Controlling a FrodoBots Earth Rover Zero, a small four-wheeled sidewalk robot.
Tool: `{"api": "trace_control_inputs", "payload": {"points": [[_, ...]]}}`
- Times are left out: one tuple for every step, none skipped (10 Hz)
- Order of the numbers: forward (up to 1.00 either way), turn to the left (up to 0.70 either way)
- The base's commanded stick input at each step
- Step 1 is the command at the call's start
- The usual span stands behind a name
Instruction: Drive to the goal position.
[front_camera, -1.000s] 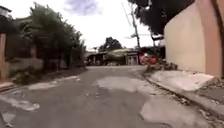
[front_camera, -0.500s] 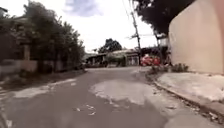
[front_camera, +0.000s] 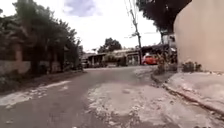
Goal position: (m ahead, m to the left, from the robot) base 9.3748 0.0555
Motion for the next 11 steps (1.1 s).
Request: {"api": "trace_control_inputs", "payload": {"points": [[1.0,0.0],[1.0,0.0],[1.0,0.0],[1.0,0.0],[1.0,0.0],[1.0,0.0],[1.0,0.0],[1.0,0.0],[1.0,0.0],[1.0,0.0],[1.0,0.0]]}}
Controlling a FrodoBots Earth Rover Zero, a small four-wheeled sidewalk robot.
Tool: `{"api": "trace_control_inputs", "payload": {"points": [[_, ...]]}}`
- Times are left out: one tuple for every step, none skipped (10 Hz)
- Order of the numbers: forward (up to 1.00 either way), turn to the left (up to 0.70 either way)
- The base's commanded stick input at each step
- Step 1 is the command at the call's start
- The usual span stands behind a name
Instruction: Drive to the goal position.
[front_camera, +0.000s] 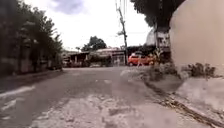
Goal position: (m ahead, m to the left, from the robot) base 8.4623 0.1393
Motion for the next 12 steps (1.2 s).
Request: {"api": "trace_control_inputs", "payload": {"points": [[1.0,0.0],[1.0,0.0],[1.0,0.0],[1.0,0.0],[1.0,0.0],[1.0,0.0],[1.0,0.0],[1.0,0.0],[1.0,0.0],[1.0,0.0],[1.0,0.0],[1.0,0.0]]}}
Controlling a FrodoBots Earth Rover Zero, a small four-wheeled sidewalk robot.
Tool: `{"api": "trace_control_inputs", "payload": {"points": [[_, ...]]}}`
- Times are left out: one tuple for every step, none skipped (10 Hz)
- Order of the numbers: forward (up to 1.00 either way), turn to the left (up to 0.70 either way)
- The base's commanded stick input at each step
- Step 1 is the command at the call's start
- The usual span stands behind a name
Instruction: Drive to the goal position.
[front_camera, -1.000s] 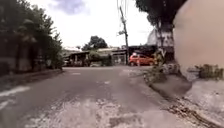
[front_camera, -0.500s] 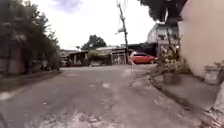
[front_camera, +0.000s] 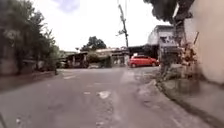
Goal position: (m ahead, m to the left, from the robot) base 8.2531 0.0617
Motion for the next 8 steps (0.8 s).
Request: {"api": "trace_control_inputs", "payload": {"points": [[1.0,0.0],[1.0,0.0],[1.0,0.0],[1.0,0.0],[1.0,0.0],[1.0,0.0],[1.0,0.0],[1.0,0.0]]}}
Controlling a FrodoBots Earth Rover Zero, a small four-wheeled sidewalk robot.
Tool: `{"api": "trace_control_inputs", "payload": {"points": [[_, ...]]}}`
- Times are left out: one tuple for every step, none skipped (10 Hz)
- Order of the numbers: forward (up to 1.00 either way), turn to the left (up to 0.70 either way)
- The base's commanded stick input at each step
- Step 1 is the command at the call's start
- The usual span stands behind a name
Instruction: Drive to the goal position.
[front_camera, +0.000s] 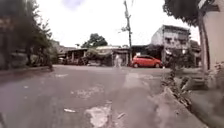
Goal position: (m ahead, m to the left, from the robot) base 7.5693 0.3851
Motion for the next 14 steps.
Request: {"api": "trace_control_inputs", "payload": {"points": [[1.0,0.0],[1.0,-0.06],[1.0,-0.28],[1.0,-0.4],[1.0,-0.39],[1.0,-0.06],[1.0,0.0],[1.0,0.0],[1.0,0.0],[1.0,0.0],[1.0,0.0],[1.0,0.0],[1.0,0.0],[1.0,0.0]]}}
